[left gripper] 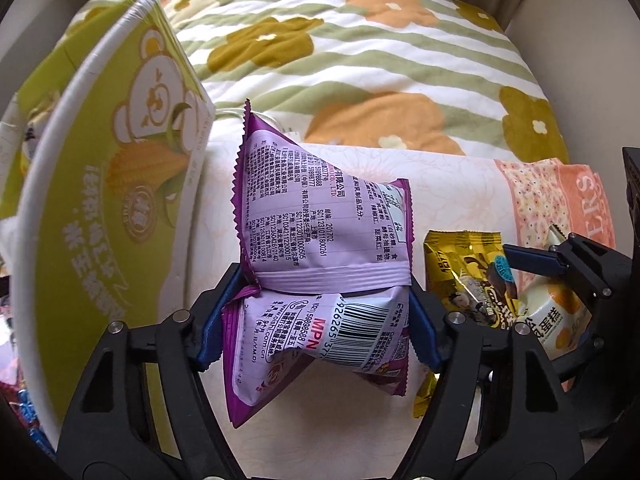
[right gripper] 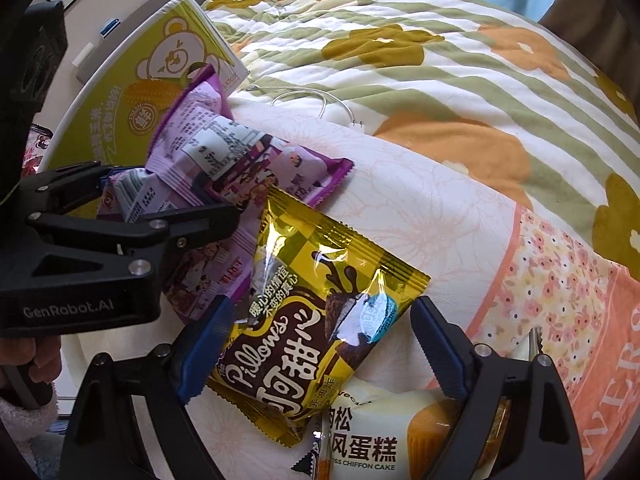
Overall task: Organize snacks
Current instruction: 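Grasp the purple bag with the left gripper while the right grasps the gold chocolate bag, then carry both bags to the box and open both grippers to drop them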
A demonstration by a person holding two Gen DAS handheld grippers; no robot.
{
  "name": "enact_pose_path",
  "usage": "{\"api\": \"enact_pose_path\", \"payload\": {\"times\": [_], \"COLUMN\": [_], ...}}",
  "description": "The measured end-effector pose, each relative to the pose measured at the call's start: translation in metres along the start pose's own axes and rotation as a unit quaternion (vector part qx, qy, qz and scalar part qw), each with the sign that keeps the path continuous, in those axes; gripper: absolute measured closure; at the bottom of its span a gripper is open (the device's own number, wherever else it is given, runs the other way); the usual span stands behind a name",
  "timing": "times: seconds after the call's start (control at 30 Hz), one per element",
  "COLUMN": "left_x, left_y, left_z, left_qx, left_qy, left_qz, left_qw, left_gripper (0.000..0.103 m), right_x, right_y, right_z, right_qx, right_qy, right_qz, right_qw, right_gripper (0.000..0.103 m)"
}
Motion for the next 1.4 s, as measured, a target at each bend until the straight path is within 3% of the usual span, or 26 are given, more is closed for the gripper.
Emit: {"api": "enact_pose_path", "payload": {"times": [0.23,0.27,0.4,0.67,0.9,1.17,1.4], "left_x": [-0.005,-0.005,-0.003,0.0,-0.014,-0.074,-0.154], "left_y": [0.002,0.002,0.002,-0.001,-0.021,-0.053,-0.066], "left_z": [-0.011,-0.013,-0.022,-0.06,-0.13,-0.218,-0.244], "left_qx": [0.011,0.015,0.025,0.061,0.116,0.197,0.217], "left_qy": [-0.023,-0.026,-0.029,-0.029,-0.018,-0.006,-0.008], "left_qz": [0.009,0.012,0.017,0.027,0.02,-0.015,-0.032], "left_qw": [0.9996,0.9995,0.9991,0.9973,0.9929,0.9804,0.9756], "left_gripper": [0.039,0.039,0.04,0.041,0.041,0.041,0.041], "right_x": [-0.007,-0.007,-0.009,-0.012,-0.027,-0.066,-0.118], "right_y": [-0.002,-0.002,-0.002,-0.002,-0.017,-0.061,-0.112], "right_z": [-0.004,-0.005,-0.013,-0.041,-0.09,-0.152,-0.169], "right_qx": [0.012,0.015,0.027,0.066,0.101,0.157,0.19], "right_qy": [0.012,0.014,0.009,0.008,0.017,0.039,0.048], "right_qz": [-0.006,-0.006,0.004,0.03,0.031,-0.002,-0.018], "right_qw": [1.0,1.0,1.0,0.997,0.994,0.987,0.981], "right_gripper": [0.038,0.046,0.051,0.053,0.053,0.053,0.053]}}
Point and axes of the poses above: each gripper's, at about its wrist camera, not at the fingertips, and z roughly the way its jaws point, x to its right, y to its underside, the point moved 10 cm from there along z, roughly the way its jaws point, and after that the axes turned 6 degrees about -z, right-handed, at the moved point
